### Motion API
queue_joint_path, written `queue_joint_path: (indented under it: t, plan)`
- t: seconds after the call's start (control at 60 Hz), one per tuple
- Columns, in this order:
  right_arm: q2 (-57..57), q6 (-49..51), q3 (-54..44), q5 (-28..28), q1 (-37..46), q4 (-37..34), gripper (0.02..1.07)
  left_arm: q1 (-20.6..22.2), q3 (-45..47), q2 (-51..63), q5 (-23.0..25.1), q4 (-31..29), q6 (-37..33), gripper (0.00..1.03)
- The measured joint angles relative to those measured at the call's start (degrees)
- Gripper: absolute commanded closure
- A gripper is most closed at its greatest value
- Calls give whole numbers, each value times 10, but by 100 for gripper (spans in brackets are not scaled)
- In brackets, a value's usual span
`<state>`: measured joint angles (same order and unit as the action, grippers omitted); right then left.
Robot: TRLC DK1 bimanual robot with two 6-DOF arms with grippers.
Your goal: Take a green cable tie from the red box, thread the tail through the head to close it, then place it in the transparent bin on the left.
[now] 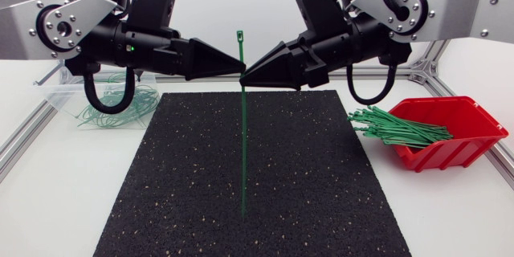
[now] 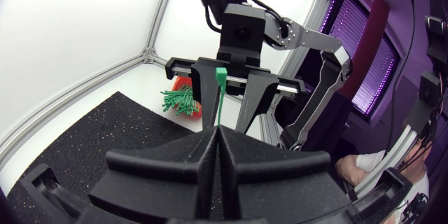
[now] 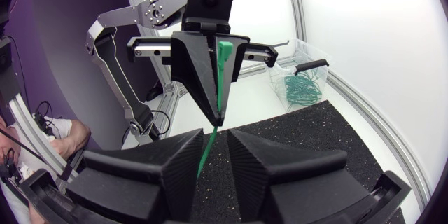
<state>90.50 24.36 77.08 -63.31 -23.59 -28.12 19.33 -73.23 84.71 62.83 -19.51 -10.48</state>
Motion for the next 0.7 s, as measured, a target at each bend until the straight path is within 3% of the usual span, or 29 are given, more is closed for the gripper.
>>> queue_joint_path:
  t: [0.367,0.45,0.7]
  plan:
    - [-7,-4,-22,-6,-7,14,94,7,2,0,2,0,0,100]
    - [-10,-8,-24,-5,-7,23,101,7,3,0,4,0,0,100]
    - [-31,-34,-56,-3,-7,70,102,7,3,0,15,1,0,99]
